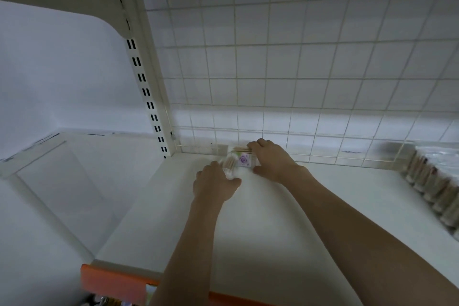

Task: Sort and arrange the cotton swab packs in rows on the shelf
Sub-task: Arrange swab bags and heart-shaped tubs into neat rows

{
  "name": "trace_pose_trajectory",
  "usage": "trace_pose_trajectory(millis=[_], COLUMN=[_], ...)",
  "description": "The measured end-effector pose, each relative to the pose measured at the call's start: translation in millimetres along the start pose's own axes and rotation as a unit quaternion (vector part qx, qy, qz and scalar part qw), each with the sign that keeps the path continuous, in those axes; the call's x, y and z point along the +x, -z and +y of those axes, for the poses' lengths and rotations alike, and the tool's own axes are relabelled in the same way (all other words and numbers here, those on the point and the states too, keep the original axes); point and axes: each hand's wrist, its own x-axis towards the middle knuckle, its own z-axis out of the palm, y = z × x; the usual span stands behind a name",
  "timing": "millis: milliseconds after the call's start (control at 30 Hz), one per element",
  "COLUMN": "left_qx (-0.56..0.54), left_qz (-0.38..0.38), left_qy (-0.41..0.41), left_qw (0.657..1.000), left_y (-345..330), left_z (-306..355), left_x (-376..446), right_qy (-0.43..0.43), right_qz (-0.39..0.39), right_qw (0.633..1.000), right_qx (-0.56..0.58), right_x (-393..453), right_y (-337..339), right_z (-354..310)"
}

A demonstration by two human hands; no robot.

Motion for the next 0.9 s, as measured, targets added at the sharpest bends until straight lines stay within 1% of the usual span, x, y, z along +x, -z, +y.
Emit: trace_pose_trajectory(millis=[133, 233, 300, 367, 433, 500, 567, 667, 767, 900], left_qx=[-0.066, -0.098, -0.123, -0.136, -0.148, -0.176, -0.200, -0.239, -0.251, -0.269], left_qz=[0.000, 0.018, 0.037, 0.061, 0.079, 0.087, 0.084, 0.074, 0.083, 0.104], left_qy=[0.004, -0.024, -0.056, -0.101, -0.150, -0.179, -0.211, -0.255, -0.295, -0.342], left_qw=[0.998, 0.995, 0.990, 0.984, 0.974, 0.964, 0.953, 0.934, 0.918, 0.894], left_y=[11, 22, 28, 33, 33, 32, 30, 26, 16, -7], left_z=[-4, -1, 7, 17, 31, 47, 64, 94, 127, 179], left_x=[-7, -22, -36, -53, -72, -93, -114, -144, -179, -236], right_qy=[-0.056, -0.094, -0.115, -0.135, -0.164, -0.191, -0.214, -0.247, -0.267, -0.277], right_qz=[-0.008, 0.015, 0.062, 0.127, 0.190, 0.242, 0.277, 0.300, 0.328, 0.371], right_qw=[0.994, 0.984, 0.977, 0.966, 0.949, 0.929, 0.915, 0.908, 0.898, 0.880], right_qx=[0.095, 0.148, 0.170, 0.179, 0.192, 0.205, 0.200, 0.157, 0.121, 0.104], right_x=[-26, -60, -89, -121, -158, -196, -231, -279, -326, -400], right_y=[8, 24, 36, 48, 61, 73, 85, 102, 121, 144], right_z=[0, -1, -3, -7, -10, -11, -8, 5, 22, 49])
